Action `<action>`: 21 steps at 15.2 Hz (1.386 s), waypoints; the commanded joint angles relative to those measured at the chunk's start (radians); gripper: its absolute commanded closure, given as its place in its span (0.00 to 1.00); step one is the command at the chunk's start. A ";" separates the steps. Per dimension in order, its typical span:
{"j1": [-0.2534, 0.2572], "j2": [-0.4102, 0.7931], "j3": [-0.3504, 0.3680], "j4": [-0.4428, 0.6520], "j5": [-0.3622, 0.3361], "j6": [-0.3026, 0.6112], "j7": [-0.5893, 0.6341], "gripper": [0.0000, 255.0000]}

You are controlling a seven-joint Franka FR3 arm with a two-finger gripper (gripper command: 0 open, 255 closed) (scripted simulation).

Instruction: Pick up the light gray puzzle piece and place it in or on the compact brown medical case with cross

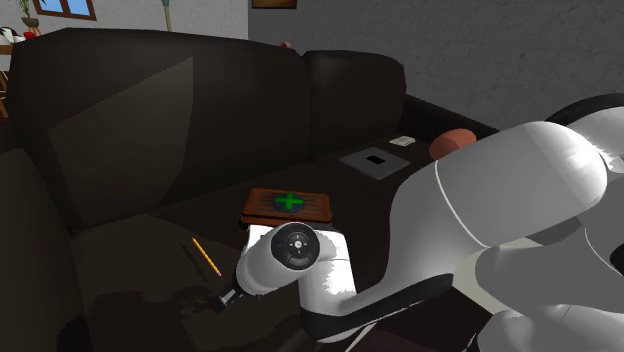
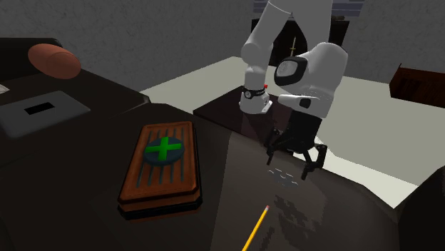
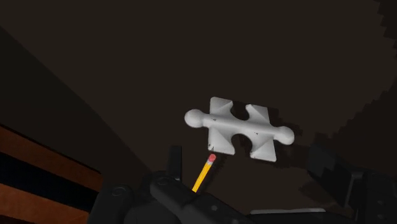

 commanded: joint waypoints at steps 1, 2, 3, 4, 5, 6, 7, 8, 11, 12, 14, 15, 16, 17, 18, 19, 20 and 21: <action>-0.017 -0.007 0.014 0.003 0.005 0.007 -0.004 0.00; -0.017 -0.007 0.014 0.003 0.005 0.007 -0.004 0.00; -0.017 -0.007 0.014 0.003 0.005 0.007 -0.004 0.00; -0.017 -0.007 0.014 0.003 0.005 0.007 -0.004 0.00; -0.017 -0.007 0.014 0.003 0.005 0.007 -0.004 0.00; -0.017 -0.007 0.014 0.003 0.005 0.007 -0.004 0.00; -0.016 -0.007 0.014 0.003 0.005 0.007 -0.004 0.00; -0.016 -0.007 0.014 0.003 0.005 0.007 -0.004 1.00; -0.016 -0.007 0.014 0.003 0.005 0.007 -0.004 1.00; -0.016 -0.007 0.014 0.003 0.005 0.007 -0.004 1.00; -0.016 -0.007 0.014 0.003 0.005 0.007 -0.004 1.00; -0.016 -0.007 0.014 0.003 0.005 0.007 -0.004 1.00; -0.016 -0.007 0.013 0.003 0.005 0.007 -0.004 1.00; -0.017 -0.007 0.014 0.003 0.005 0.007 -0.004 1.00; -0.003 0.005 0.000 0.004 -0.001 -0.005 -0.005 1.00; 0.011 0.018 -0.015 0.005 -0.007 -0.018 -0.006 1.00; 0.026 0.030 -0.030 0.006 -0.013 -0.030 -0.006 1.00; 0.040 0.042 -0.046 0.007 -0.021 -0.043 -0.006 1.00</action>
